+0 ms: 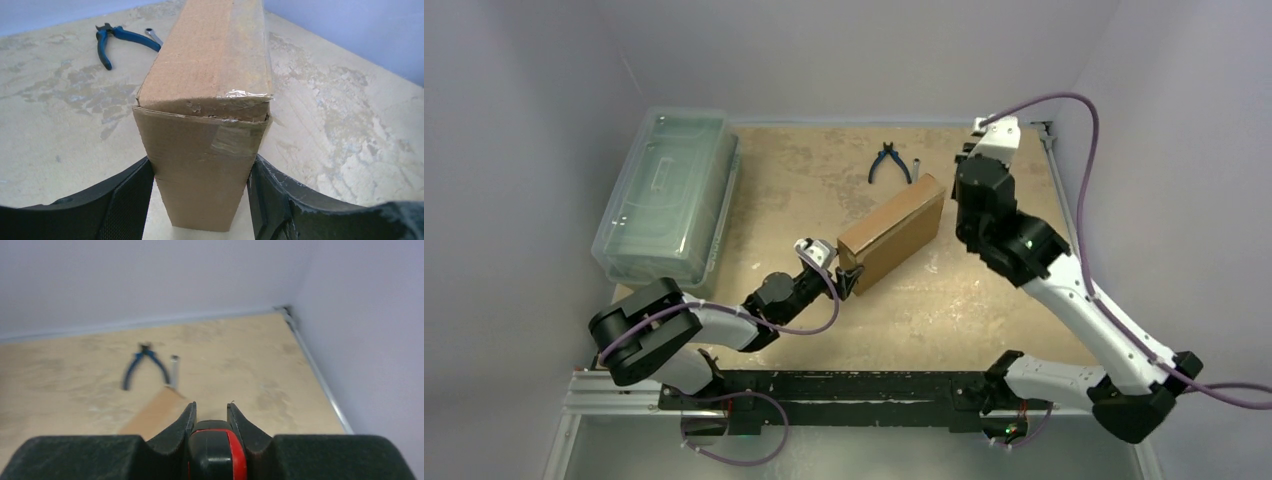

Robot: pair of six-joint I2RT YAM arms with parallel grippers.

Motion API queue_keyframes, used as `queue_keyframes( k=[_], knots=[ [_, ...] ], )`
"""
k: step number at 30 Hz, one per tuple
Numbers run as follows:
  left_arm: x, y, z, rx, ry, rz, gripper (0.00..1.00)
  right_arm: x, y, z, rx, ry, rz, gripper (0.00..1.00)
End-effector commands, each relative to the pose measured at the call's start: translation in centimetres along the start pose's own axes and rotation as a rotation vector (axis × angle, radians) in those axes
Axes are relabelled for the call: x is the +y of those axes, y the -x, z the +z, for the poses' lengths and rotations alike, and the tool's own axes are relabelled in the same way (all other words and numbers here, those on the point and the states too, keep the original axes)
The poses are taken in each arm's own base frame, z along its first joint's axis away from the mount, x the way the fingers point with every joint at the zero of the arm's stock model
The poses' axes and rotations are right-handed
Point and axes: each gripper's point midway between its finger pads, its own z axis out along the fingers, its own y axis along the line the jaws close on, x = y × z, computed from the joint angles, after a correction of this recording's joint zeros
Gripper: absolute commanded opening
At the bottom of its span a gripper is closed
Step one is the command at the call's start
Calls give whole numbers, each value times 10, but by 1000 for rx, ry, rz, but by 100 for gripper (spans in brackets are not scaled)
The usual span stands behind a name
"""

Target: Unpack the express box

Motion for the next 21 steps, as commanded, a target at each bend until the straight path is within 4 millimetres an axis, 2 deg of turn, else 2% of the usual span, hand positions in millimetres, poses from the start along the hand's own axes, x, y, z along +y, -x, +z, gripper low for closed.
queue_keyframes(
  k=[1,6,7,10,15,21],
  knots=[
    [-9,-22,-1,127,24,-231,25,-36,-73,42,235,-125,-32,0],
    [-13,-12,0,169,56,-400,25,-59,-147,66,445,-219,-114,0],
    [-14,-9,0,177,62,-423,25,-66,-164,71,490,-278,-177,0],
    [-12,-3,-1,209,100,-481,26,-91,-196,77,588,-465,-310,0],
    [-3,5,-15,213,175,-598,26,-109,-235,100,708,-563,-402,0],
    [6,13,-33,148,241,-793,27,-136,-254,127,809,-691,-605,0]
  ],
)
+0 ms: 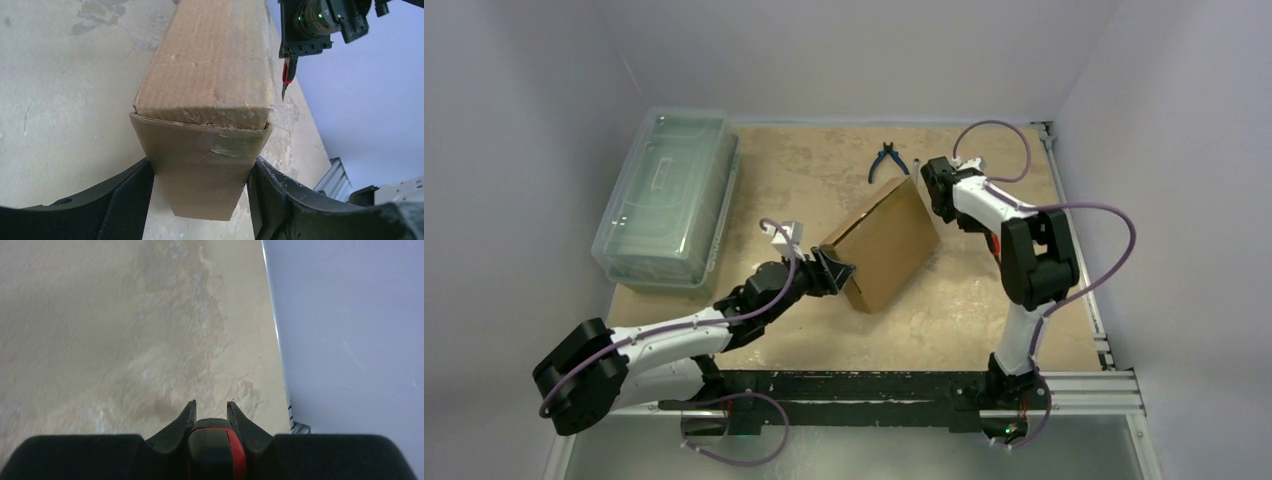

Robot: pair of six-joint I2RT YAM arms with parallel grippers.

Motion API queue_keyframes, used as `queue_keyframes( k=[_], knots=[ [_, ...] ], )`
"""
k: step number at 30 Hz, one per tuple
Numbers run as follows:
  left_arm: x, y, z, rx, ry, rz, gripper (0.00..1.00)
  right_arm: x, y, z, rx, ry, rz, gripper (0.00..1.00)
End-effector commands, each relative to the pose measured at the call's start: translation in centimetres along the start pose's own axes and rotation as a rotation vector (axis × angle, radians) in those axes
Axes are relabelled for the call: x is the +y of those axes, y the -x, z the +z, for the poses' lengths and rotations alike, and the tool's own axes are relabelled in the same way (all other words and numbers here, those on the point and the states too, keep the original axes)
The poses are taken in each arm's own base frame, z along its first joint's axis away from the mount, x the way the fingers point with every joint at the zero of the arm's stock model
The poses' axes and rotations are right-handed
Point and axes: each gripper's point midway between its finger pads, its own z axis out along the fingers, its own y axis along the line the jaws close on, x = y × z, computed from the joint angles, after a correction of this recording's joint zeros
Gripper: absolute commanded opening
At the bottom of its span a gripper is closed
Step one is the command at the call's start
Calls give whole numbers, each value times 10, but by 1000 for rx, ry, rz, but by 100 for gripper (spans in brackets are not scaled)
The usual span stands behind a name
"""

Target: Unpack the express box

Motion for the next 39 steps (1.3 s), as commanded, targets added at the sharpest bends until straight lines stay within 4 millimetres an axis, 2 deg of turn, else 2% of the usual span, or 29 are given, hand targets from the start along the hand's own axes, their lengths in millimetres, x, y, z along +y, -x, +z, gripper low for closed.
queue_keyframes(
  k=[1,5,11,15,18,21,24,26,29,31,32,33,35,37,39],
  knots=[
    [10,-1,-10,-18,49,-182,27,-21,25,16,0,-148,-36,0],
    [9,-11,-9,6,23,-248,26,-11,27,44,26,-123,-29,0],
    [12,-26,-9,33,2,-329,24,-2,46,55,-9,-85,11,13],
    [12,-31,-10,50,-2,-356,23,4,48,62,-12,-47,12,29],
    [13,-33,-11,47,-4,-384,23,7,47,65,0,-42,5,47],
    [15,-35,-12,48,-1,-406,23,9,52,60,-9,-4,27,58],
    [17,-39,-13,53,1,-436,23,0,59,50,-22,13,57,70],
    [19,-41,-13,56,1,-450,23,-3,62,41,-38,43,82,79],
    [22,-45,-15,59,8,-470,24,-8,67,22,-58,118,139,83],
    [23,-46,-15,63,10,-474,26,7,71,-9,-112,255,163,86],
    [24,-47,-16,66,13,-472,27,23,71,-32,-149,386,172,90],
    [25,-49,-17,70,17,-471,31,36,74,-55,-197,502,191,91],
    [30,-53,-20,80,33,-468,43,56,74,-95,-268,745,228,93],
    [33,-55,-24,88,35,-457,60,64,64,-121,-313,912,242,96],
    [29,-55,-31,95,-3,-418,66,64,55,-140,-354,1016,256,98]
  ],
)
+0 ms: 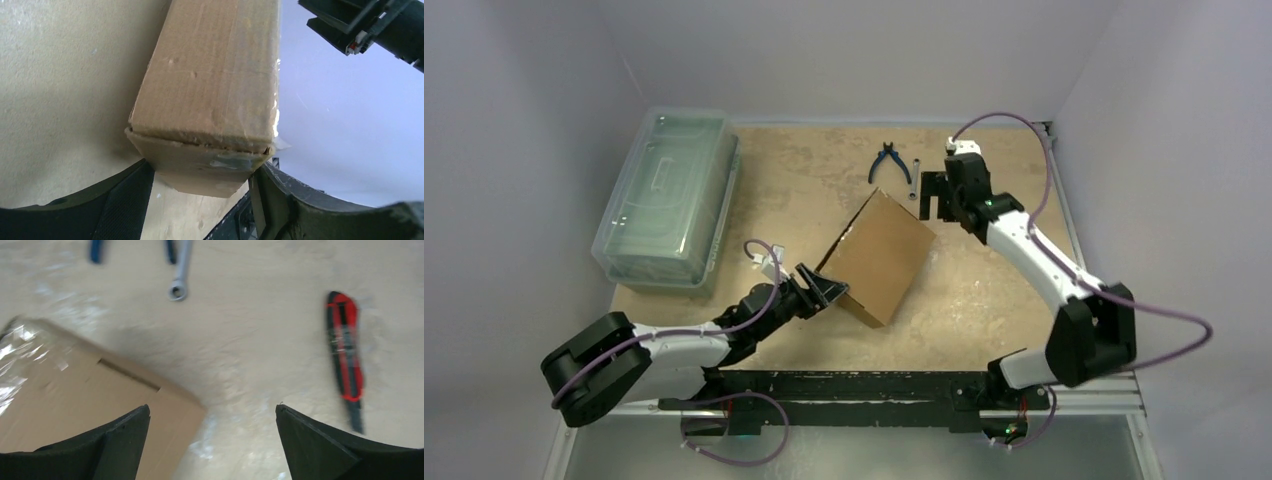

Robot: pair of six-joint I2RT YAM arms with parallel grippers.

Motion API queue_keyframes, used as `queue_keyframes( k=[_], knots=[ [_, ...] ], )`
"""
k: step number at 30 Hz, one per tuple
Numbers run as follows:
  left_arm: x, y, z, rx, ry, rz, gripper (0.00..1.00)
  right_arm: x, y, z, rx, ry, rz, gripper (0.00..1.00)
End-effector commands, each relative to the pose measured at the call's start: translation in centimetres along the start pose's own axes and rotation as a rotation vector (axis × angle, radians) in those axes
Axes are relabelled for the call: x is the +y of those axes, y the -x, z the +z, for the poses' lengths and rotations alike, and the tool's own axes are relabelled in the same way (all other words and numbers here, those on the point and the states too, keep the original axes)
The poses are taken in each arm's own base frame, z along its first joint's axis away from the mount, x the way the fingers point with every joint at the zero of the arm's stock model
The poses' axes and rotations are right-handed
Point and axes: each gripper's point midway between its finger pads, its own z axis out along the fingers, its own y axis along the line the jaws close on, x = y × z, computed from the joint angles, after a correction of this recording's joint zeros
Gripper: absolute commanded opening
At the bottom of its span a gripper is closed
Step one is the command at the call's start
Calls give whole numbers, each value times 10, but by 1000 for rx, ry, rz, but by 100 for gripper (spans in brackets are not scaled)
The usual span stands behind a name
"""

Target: Unpack the express box

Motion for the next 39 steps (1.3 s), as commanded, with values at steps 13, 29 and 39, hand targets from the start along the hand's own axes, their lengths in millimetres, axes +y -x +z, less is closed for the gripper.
queue_keyframes(
  k=[13,29,39],
  knots=[
    [21,-11,-55,134,182,7,99,91,-62,-48,38,617,60,99],
    [-65,110,6,217,232,638,99,110,-96,-50,153,673,150,84],
    [-27,150,87,430,176,706,88,118,-106,-53,174,686,170,81]
  ],
)
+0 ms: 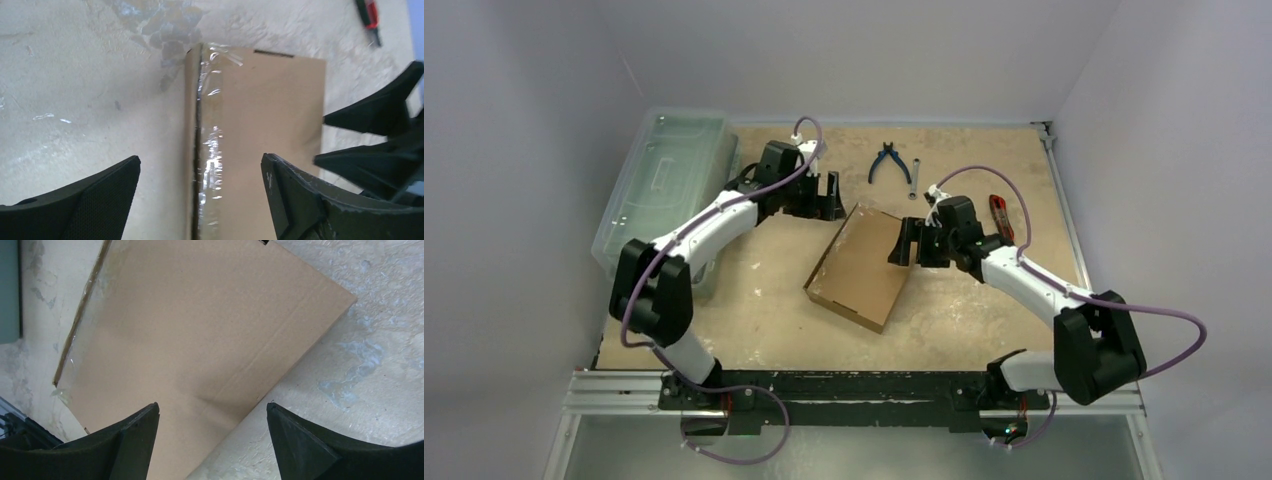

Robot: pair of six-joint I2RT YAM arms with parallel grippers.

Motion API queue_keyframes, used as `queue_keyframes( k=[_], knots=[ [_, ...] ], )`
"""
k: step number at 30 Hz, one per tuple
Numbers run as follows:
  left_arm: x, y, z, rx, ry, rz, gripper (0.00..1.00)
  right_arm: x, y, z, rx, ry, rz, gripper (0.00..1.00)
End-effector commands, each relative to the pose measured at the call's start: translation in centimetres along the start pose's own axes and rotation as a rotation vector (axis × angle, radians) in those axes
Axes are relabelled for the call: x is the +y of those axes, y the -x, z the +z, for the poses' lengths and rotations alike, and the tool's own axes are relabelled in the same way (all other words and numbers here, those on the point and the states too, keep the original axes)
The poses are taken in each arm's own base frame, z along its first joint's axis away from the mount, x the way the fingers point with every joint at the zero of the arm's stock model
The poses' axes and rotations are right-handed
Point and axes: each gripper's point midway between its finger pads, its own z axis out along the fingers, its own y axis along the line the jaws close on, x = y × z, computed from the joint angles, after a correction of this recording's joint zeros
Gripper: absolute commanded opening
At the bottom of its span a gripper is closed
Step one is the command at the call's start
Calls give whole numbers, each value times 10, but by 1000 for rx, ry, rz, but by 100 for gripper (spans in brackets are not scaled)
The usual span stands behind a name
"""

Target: Unpack the express box

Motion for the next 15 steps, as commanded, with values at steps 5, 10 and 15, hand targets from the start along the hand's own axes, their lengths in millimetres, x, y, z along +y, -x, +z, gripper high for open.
queue_keyframes(
  k=[5,10,15],
  knots=[
    [40,-8,25,81,-60,109,81,10,5,3,-17,36,-2,82],
    [48,-34,41,159,-103,117,79,10,6,7,-13,40,-4,82],
    [61,-41,52,198,-75,101,69,8,6,12,-7,35,-7,80]
  ],
)
